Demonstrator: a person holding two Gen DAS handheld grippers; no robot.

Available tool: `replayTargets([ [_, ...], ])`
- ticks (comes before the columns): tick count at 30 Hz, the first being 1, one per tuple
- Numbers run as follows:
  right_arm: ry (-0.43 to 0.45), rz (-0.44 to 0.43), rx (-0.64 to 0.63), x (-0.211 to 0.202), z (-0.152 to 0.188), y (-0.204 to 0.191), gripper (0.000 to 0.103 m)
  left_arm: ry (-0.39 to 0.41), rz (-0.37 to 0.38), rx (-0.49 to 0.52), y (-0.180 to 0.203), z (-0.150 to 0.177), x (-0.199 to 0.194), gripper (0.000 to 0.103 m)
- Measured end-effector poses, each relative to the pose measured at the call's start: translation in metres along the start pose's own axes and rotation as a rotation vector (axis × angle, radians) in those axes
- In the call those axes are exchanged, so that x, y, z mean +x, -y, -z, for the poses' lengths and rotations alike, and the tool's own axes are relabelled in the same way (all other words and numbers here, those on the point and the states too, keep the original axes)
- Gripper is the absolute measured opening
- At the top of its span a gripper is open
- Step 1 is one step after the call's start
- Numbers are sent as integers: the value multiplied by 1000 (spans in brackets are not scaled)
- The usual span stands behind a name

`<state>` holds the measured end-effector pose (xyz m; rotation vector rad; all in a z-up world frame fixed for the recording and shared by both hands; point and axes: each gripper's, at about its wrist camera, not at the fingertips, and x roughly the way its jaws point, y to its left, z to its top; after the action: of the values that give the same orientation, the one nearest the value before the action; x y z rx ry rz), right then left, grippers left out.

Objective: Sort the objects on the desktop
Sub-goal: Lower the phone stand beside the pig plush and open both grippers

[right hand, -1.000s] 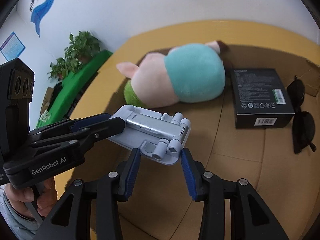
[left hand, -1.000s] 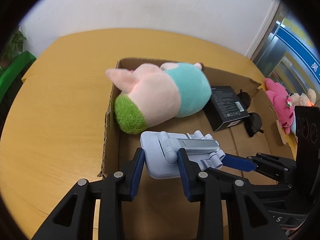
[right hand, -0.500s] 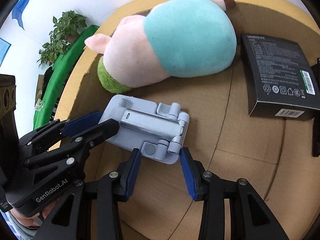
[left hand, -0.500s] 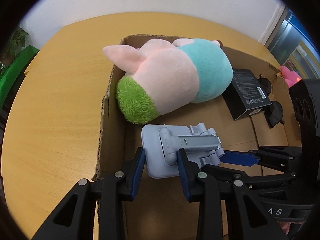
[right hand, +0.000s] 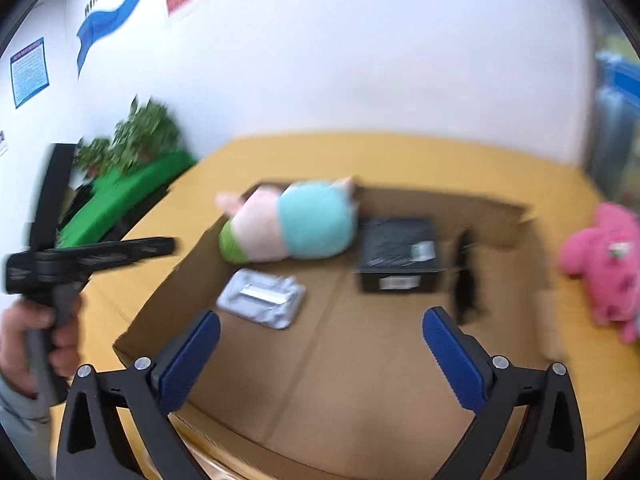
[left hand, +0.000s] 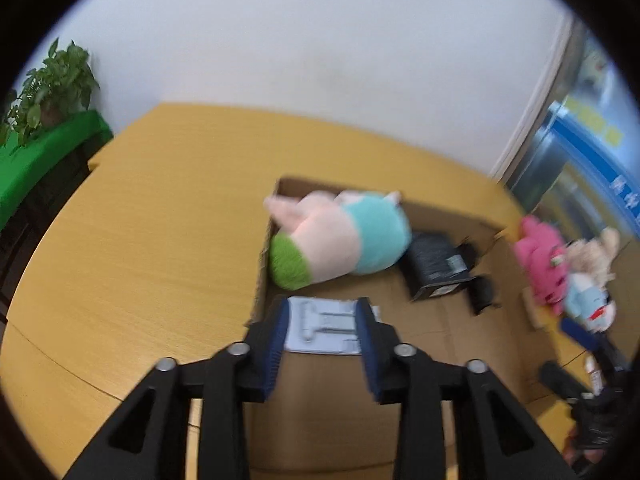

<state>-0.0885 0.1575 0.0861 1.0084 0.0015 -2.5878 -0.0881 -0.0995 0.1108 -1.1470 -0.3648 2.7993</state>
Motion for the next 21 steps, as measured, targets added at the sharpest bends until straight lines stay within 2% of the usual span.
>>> replayTargets([
  [1, 3, 22, -5, -8, 5, 3, 103, 49, 9, 11, 7, 6, -19, 65],
  [3, -23, 53, 6, -15, 17, 8, 103, 123, -28, 67, 24, 17, -43, 80],
  [6, -42, 72, 17, -19, 33, 6, 103, 181, -84, 176, 55, 40, -63, 80],
  [9, -51, 83, 16, -27, 54, 4, 103, 207, -74, 237, 78, 58, -69, 80],
  [15, -62, 126, 37, -58, 92, 15, 103, 143, -48, 232, 94, 85, -57, 80],
  [21, -33, 163, 19, -84, 101, 17, 103, 128, -36, 244, 107, 98, -55, 80],
])
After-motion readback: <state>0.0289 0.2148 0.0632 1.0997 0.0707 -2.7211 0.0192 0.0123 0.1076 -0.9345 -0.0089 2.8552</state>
